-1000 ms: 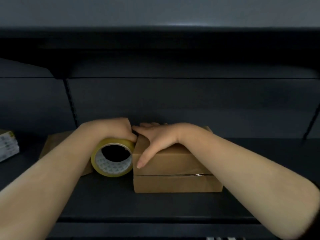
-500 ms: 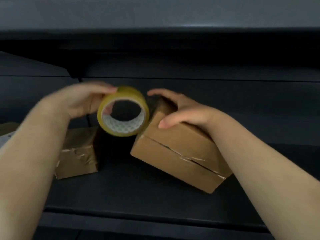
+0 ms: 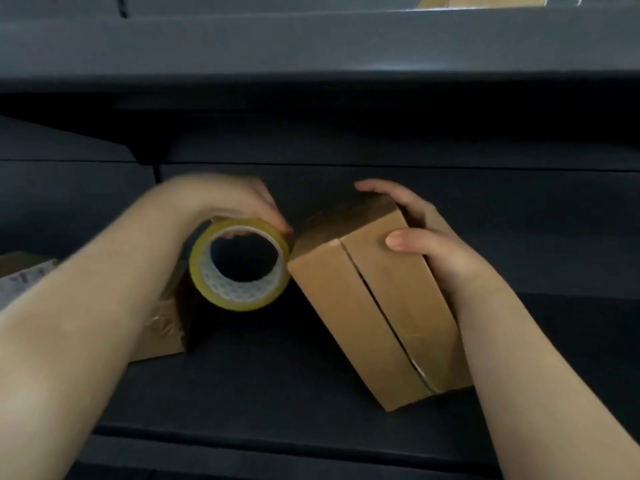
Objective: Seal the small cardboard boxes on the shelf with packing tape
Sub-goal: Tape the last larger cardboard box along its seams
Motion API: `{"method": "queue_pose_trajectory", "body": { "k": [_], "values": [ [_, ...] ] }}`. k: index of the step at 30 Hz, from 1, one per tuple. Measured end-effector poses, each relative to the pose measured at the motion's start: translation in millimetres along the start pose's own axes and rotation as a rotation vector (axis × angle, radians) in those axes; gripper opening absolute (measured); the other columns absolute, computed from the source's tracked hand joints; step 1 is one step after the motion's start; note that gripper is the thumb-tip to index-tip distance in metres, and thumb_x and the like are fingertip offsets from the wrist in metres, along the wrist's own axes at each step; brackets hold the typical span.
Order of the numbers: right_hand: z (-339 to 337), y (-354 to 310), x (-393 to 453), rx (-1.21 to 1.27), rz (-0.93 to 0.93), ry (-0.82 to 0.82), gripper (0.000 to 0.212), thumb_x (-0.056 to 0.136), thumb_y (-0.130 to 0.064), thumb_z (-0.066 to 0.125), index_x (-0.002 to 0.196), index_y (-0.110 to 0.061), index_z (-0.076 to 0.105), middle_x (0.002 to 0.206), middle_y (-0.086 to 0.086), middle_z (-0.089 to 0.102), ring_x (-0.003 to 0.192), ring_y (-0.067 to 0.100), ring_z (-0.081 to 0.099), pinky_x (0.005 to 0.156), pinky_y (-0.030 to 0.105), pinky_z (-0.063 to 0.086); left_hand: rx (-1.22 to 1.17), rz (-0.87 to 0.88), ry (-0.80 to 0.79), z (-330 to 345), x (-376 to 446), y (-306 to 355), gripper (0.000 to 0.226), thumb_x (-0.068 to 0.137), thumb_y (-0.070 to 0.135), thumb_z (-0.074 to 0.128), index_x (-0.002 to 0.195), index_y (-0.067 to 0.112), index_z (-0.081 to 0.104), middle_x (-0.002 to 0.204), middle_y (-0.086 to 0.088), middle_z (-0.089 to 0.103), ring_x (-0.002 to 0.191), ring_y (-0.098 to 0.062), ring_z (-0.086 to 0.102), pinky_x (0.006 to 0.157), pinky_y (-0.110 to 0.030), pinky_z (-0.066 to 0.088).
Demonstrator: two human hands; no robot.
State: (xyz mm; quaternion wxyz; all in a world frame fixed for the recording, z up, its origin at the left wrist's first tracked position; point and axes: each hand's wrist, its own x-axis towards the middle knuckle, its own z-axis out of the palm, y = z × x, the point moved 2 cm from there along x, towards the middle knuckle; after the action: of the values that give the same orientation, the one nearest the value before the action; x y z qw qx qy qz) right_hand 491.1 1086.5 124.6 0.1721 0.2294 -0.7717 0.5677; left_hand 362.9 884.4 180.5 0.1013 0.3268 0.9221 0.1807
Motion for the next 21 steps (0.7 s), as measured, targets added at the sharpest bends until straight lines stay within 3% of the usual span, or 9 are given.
{"method": "queue_pose_trajectory", "body": {
  "k": [5,9,11,13,15,17,19,21],
  "values": [
    [-28.0,14.8,-32.3,0.092,-0.076,0.145,0.062,0.058,-0.038,0.054,0.116,-0.016,0.050,0.118,0.010,0.052,0.098,0.033,0.057,0.074,0.044,0.053,0.057,0.080,0.065,17.8,8.4,61.4,0.021,0.079,0.026,0.063,0.067,0.010,0.070,0.046,0.002,0.058,0.046,-0.013,0.054,0.037,-0.015,0.041],
    [-55.7,13.8,-66.9,0.144,0.052,0.223,0.057,0.055,-0.039,0.054,0.110,-0.024,0.053,0.112,0.000,0.060,0.095,0.023,0.062,0.073,0.036,0.053,0.097,0.136,0.052,27.9,18.0,107.8,0.022,0.076,0.027,0.061,0.069,0.011,0.073,0.059,-0.003,0.064,0.055,-0.015,0.058,0.044,-0.019,0.042],
    [-69.3,-7.8,-70.5,-0.125,0.188,0.186,0.059,0.052,-0.057,0.064,0.106,-0.034,0.059,0.114,-0.005,0.060,0.101,0.018,0.060,0.079,0.034,0.048,0.143,0.131,0.048,29.7,20.3,118.7,0.021,0.074,0.026,0.063,0.067,0.010,0.074,0.061,-0.005,0.065,0.059,-0.018,0.059,0.052,-0.025,0.045],
    [-73.8,-42.1,-58.6,-0.505,0.190,0.198,0.058,0.049,-0.079,0.058,0.095,-0.044,0.061,0.115,-0.018,0.058,0.103,0.003,0.054,0.081,0.023,0.041,0.155,0.127,0.056,29.9,22.4,120.6,0.021,0.075,0.025,0.063,0.064,0.010,0.073,0.062,-0.007,0.065,0.062,-0.021,0.060,0.059,-0.030,0.047],
    [-52.5,-75.5,-34.5,-0.856,-0.073,0.162,0.039,0.063,-0.071,0.055,0.084,-0.039,0.060,0.105,-0.015,0.059,0.094,0.000,0.052,0.073,0.014,0.040,0.163,0.144,0.047,30.3,20.5,119.8,0.021,0.077,0.025,0.063,0.068,0.009,0.071,0.065,-0.007,0.066,0.066,-0.023,0.062,0.065,-0.032,0.049],
    [-13.1,-87.0,-14.5,-1.134,-0.362,-0.076,0.031,0.076,-0.055,0.057,0.070,-0.025,0.054,0.076,-0.011,0.054,0.071,0.006,0.049,0.063,0.028,0.044,0.206,0.186,0.049,29.9,18.7,118.5,0.023,0.075,0.029,0.065,0.077,0.007,0.071,0.075,-0.009,0.069,0.075,-0.026,0.064,0.073,-0.035,0.052],
    [16.1,-78.4,-4.9,-1.346,-0.382,-0.266,0.029,0.079,-0.047,0.061,0.070,-0.022,0.050,0.072,-0.012,0.048,0.071,0.007,0.044,0.063,0.034,0.044,0.214,0.209,0.111,28.7,18.6,116.7,0.017,0.078,0.022,0.062,0.068,0.009,0.065,0.067,-0.007,0.063,0.066,-0.023,0.060,0.062,-0.027,0.048],
    [15.3,-68.1,-2.6,-1.303,-0.267,-0.322,0.020,0.079,-0.038,0.067,0.082,-0.020,0.059,0.083,-0.010,0.058,0.083,0.007,0.048,0.075,0.032,0.043,0.203,0.210,0.141,28.8,20.5,114.1,0.024,0.085,0.014,0.057,0.061,0.011,0.060,0.058,-0.002,0.056,0.056,-0.016,0.052,0.052,-0.021,0.042]
  ]
}}
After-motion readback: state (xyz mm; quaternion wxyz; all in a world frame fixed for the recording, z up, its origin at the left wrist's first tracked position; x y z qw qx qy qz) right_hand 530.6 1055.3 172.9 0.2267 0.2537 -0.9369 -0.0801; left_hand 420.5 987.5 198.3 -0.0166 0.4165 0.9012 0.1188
